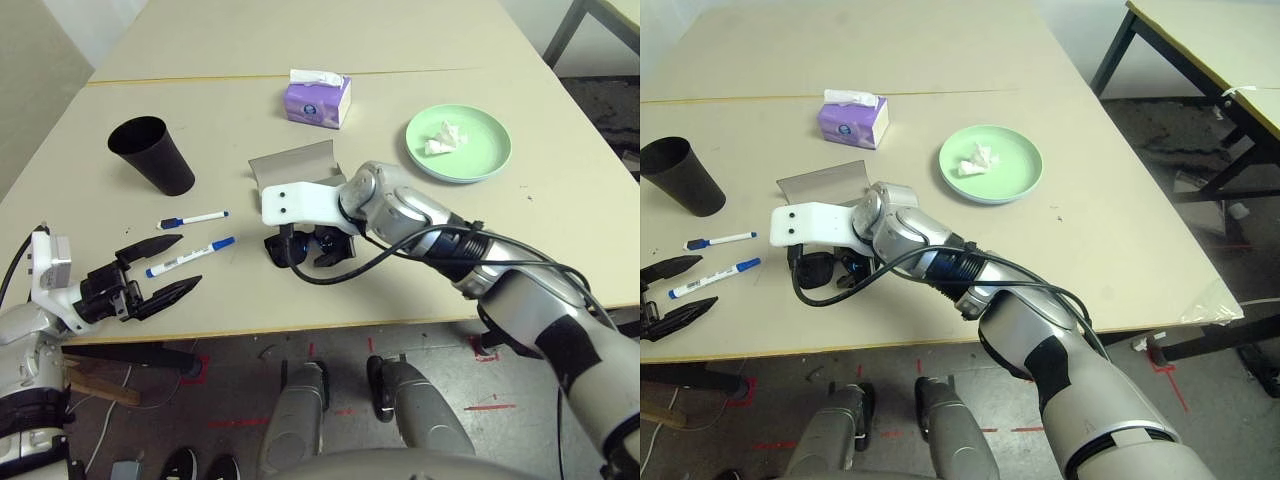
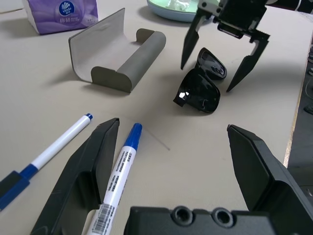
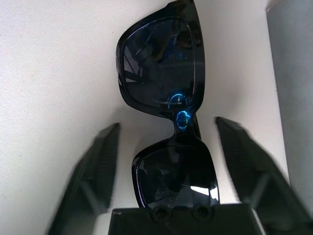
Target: Organize and tidy the items on the table.
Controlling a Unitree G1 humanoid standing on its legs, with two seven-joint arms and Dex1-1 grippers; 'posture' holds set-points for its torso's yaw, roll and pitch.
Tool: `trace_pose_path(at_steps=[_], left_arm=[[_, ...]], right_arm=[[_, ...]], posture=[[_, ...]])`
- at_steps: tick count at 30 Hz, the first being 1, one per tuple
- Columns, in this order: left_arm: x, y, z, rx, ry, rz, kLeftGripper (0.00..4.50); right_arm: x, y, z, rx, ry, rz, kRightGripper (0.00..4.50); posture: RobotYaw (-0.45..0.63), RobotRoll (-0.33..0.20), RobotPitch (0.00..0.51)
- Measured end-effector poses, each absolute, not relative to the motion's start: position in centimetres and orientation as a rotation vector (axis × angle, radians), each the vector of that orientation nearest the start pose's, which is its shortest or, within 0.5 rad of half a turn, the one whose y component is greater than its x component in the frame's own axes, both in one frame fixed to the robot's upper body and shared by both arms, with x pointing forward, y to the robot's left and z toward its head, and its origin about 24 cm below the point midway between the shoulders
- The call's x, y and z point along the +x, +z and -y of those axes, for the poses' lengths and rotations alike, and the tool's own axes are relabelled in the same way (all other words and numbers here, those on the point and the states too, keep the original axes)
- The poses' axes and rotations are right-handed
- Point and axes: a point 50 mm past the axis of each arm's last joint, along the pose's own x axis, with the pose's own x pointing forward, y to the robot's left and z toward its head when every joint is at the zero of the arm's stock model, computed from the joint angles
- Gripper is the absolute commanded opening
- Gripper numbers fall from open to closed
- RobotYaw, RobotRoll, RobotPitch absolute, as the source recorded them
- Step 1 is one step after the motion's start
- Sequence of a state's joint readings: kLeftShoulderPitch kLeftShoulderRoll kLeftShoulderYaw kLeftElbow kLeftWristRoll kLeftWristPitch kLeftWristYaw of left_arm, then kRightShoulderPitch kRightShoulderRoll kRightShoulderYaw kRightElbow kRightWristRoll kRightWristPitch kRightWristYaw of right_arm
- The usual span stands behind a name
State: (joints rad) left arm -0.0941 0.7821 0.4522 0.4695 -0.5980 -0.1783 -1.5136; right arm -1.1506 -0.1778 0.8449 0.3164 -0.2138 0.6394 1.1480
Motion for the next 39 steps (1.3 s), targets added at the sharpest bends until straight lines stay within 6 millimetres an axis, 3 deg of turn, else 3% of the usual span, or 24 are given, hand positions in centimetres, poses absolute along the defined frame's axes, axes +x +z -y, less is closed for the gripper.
trace_pose_path(at_steps=[4, 9, 13, 24, 31, 39], left_arm=[[21.2, 12.3, -34.6, 0.201, -0.906, 0.077, 4.50], [21.2, 12.4, -34.2, 0.196, -0.909, 0.076, 4.50], [21.2, 12.6, -33.8, 0.189, -0.910, 0.077, 4.50], [21.3, 13.1, -33.4, 0.177, -0.904, 0.087, 4.50], [21.4, 13.1, -33.3, 0.165, -0.903, 0.080, 4.50], [21.5, 13.3, -33.1, 0.166, -0.903, 0.079, 4.50]], right_arm=[[31.2, 16.8, -2.7, -1.165, 1.422, -0.401, 1.27], [31.1, 17.8, -2.6, -1.148, 1.442, -0.368, 0.25], [30.7, 17.6, -2.7, -1.138, 1.471, -0.380, 0.01], [31.3, 17.9, -2.1, -1.112, 1.466, -0.423, 0.01], [33.8, 22.5, -0.7, -1.107, 1.350, -0.375, 0.01], [35.2, 25.4, -1.9, -1.106, 1.320, -0.290, 0.01]], posture=[[0.06, 0.000, 0.209], [0.05, 0.000, 0.209], [0.05, 0.000, 0.211], [0.04, 0.000, 0.211], [0.04, 0.000, 0.213], [0.06, 0.000, 0.212]])
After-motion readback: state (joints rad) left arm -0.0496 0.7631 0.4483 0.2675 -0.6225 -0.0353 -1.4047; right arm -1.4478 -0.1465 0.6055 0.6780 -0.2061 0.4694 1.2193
